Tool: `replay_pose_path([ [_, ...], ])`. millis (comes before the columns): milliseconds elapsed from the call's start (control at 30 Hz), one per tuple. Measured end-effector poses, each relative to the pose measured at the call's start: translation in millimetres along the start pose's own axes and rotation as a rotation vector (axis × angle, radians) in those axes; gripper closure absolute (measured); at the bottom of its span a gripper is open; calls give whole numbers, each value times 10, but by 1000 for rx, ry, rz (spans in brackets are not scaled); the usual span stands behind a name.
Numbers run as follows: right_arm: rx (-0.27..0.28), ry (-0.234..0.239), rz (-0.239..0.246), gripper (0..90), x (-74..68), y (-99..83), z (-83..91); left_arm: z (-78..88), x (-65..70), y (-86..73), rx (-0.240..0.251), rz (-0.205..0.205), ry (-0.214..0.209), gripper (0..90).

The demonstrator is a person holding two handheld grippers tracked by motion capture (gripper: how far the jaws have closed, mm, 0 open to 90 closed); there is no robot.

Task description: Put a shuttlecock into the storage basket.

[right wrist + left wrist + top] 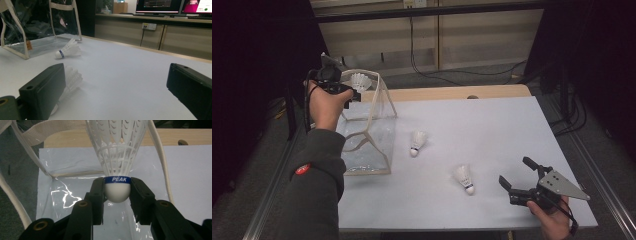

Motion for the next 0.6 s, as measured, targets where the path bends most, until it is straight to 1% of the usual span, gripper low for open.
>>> replay_pose_path([
  [167, -6, 3, -3, 21, -8, -2, -1, -24, -11, 9, 0, 0, 4, 653],
  [233, -5, 2, -3, 21, -7, -2, -2, -33, -24, 10, -8, -5, 3, 653],
  [333, -3, 1, -5, 21, -6, -2, -6, -54, -40, 13, -6, 3, 6, 653],
  [400, -4, 1, -6, 21, -5, -4, -8, -68, -48, 14, -7, -2, 6, 653],
  [500, -3, 2, -4, 21, -2, -4, -8, -94, -56, 11, -4, 3, 11, 653],
  [600, -4, 2, -5, 20, -3, -6, -7, -122, -78, 0, 14, -14, 25, 649],
])
Point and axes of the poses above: each handheld gripper's, and its own axes: z roughly backward along the jaws, y roughly out of its top, x roughly to its right, the point moved 3 cm from there along -z, roughly forward along the jaws, and after that the axes turned 13 degrees about -y, right-handed, at the moved point
